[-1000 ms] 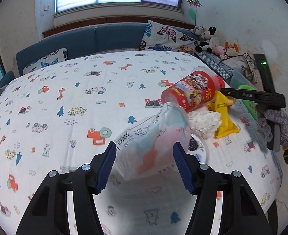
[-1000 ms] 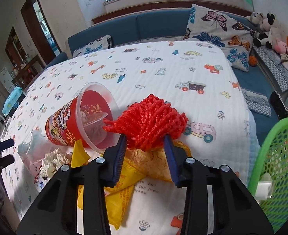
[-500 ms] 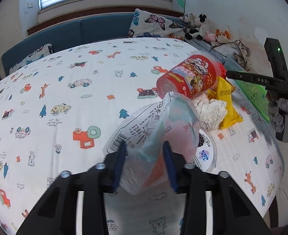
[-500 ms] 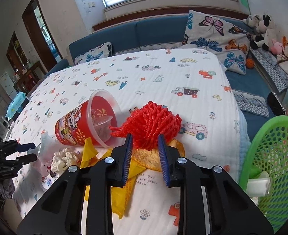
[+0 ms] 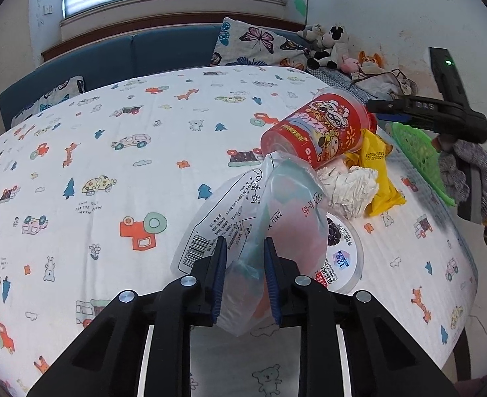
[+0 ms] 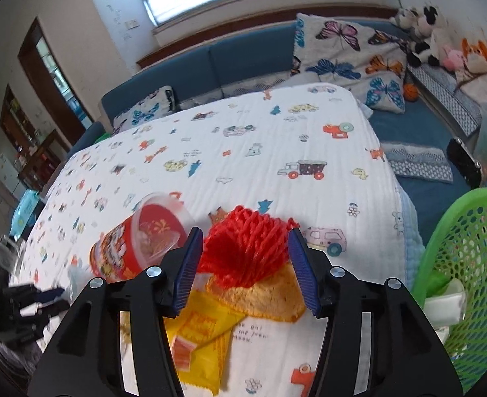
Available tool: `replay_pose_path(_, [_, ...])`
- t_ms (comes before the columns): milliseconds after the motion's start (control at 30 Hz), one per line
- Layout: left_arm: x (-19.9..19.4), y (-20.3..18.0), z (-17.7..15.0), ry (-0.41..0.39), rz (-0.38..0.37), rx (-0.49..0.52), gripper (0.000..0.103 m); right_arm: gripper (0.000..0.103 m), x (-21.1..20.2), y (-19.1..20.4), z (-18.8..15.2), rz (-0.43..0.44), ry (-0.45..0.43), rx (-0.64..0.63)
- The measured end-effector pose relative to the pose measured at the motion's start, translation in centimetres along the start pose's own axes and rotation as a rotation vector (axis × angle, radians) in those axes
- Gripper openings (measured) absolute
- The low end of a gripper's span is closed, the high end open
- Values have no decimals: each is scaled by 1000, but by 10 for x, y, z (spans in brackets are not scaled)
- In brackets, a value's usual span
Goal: Collect trash
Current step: 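Carry the red net and plastic bag over the green basket with both tools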
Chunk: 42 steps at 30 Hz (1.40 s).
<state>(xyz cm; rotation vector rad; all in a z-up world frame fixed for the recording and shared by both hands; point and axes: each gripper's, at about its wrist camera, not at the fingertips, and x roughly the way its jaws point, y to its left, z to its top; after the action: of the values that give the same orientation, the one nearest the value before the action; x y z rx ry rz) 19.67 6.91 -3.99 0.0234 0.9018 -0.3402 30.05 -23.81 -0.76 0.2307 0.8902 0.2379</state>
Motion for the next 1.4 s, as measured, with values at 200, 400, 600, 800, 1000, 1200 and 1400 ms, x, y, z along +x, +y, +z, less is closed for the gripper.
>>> replay_pose_path(200, [-1, -1, 0, 3, -13, 6, 38, 59, 26, -8, 0, 30, 87, 53])
replay_pose_path(400, [3, -5, 4, 18, -21, 38, 40, 52, 27, -4, -6, 49, 95, 31])
replay_pose_path(600, [9, -6, 6, 31, -30, 48, 23, 45, 15, -3, -6, 53, 57, 26])
replay_pose_path(800, [-2, -7, 4, 1, -13, 38, 16, 45, -11, -2, -7, 77, 8, 25])
replay_pose_path(1000, [-29, -13, 6, -58, -8, 29, 12, 45, -40, 1, -7, 91, -41, 9])
replay_pose_path(1200, [-53, -32, 13, -109, -27, 49, 12, 45, -67, -8, -14, 61, -75, 7])
replay_pose_path(1400, [-58, -69, 27, -135, -67, 105, 12, 45, -87, -36, -31, -17, -70, 14])
